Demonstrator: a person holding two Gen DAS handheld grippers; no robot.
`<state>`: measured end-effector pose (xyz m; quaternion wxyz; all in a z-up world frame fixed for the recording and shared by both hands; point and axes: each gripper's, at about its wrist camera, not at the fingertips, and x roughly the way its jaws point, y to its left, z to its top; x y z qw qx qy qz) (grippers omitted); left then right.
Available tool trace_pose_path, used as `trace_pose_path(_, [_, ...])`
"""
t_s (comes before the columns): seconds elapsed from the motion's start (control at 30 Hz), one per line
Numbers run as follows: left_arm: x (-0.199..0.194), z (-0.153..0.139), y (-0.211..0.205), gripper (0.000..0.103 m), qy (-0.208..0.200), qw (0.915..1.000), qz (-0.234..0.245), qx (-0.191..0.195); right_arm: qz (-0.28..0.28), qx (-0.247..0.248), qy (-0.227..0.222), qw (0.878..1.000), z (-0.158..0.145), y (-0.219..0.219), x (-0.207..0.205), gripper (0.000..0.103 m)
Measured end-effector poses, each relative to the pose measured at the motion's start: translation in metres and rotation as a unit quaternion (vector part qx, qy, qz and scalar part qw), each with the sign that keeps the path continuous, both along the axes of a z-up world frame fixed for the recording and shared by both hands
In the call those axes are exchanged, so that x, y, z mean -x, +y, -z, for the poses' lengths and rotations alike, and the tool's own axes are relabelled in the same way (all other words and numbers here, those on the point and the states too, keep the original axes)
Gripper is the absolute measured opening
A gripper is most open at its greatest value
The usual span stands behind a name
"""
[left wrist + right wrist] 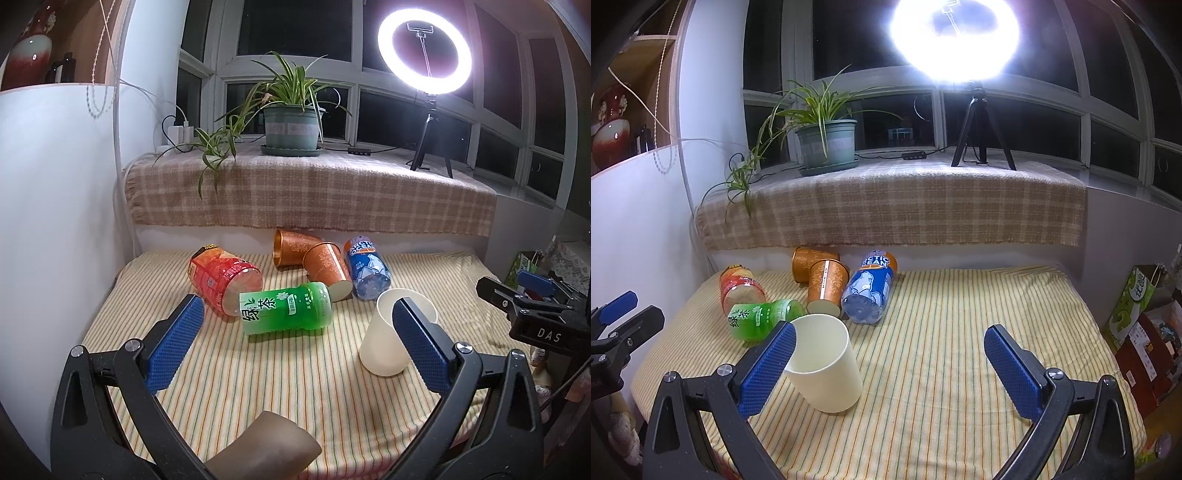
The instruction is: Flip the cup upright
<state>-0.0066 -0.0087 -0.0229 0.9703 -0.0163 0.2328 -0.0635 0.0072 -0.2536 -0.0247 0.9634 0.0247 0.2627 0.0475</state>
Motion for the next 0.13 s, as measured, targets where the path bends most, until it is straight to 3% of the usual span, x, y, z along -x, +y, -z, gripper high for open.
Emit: trace_pose_path(0.13, [-0.0007,0.0001,-0.0014,0.103,-0.004,1.0,-0.003,-0.006,-0.001,-0.002,0.001,1.0,0.0001,0.001,-0.0003,0.103])
